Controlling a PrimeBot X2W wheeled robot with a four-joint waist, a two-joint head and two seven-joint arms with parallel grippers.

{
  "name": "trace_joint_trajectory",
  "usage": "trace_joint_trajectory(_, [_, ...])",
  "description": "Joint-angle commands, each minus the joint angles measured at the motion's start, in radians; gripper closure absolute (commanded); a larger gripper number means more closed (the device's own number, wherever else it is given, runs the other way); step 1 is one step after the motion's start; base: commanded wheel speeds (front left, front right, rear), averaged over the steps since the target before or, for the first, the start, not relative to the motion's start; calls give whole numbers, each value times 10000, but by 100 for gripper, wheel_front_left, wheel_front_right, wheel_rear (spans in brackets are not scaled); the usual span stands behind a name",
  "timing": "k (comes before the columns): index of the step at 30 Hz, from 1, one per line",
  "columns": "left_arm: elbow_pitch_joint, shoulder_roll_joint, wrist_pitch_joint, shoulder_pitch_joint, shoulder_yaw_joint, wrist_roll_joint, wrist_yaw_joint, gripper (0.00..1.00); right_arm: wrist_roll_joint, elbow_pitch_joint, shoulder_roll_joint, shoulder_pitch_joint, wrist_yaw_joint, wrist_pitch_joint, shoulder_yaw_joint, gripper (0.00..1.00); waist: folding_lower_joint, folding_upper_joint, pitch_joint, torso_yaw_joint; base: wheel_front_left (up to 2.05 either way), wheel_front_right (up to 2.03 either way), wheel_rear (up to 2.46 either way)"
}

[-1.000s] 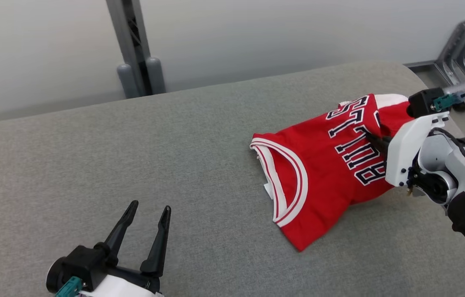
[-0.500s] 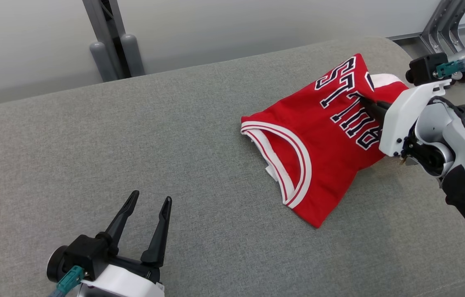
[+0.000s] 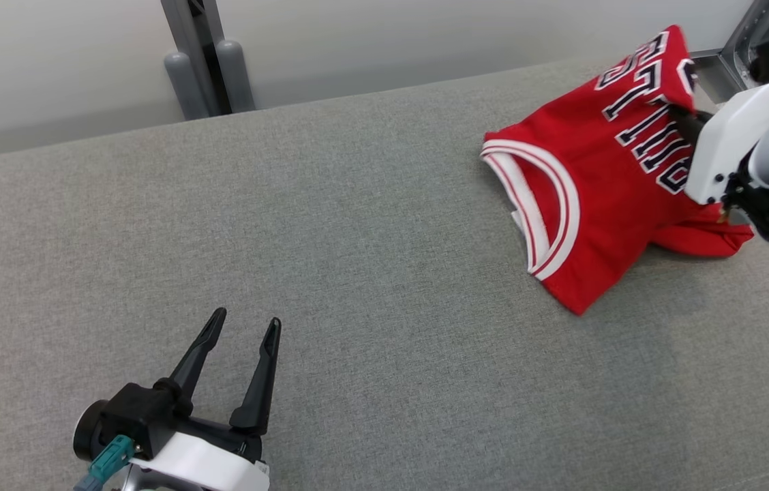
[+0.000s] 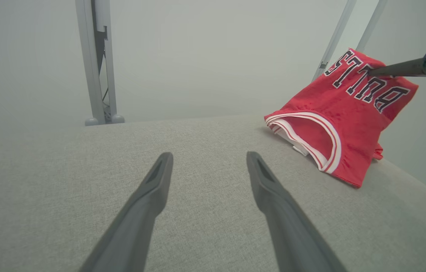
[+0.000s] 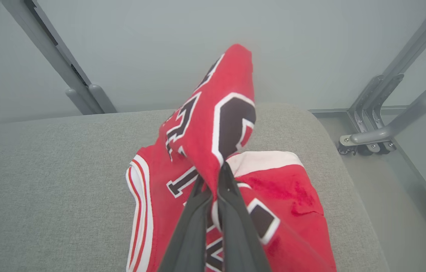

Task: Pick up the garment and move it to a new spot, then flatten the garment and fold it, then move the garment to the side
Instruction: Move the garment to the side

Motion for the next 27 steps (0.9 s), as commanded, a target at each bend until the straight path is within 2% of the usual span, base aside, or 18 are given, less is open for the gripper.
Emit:
trace_joint_trajectory(1, [-41,66,-55,-146,43,66,-12,0,-92,252,-64,-173,-2,-158,-113,100,0,-1,84,22,0,0,0])
trace_joint_trajectory(10, [-163,175,3,-325,31,127,10,0,-810,1873,-43,-727,-2,-952,-241,100,0,-1,447,80,0,0,0])
trace_joint_trajectory(18, [-274,239,124,-588,-36,213,-12,0,-1879,2321,-145,-1050,-2,-1225,8,100,0,-1,873,206,0,0,0])
trace_joint_trajectory(23, [-236,250,182,-779,-86,240,-51,0,-2952,2336,-726,-802,-2,-819,-259,100,0,-1,1147,431,0,0,0])
trace_joint_trajectory(27, [-208,275,201,-860,-95,232,-52,0,-3883,2335,-1044,-646,-2,-597,-887,100,0,-1,1293,608,0,0,0])
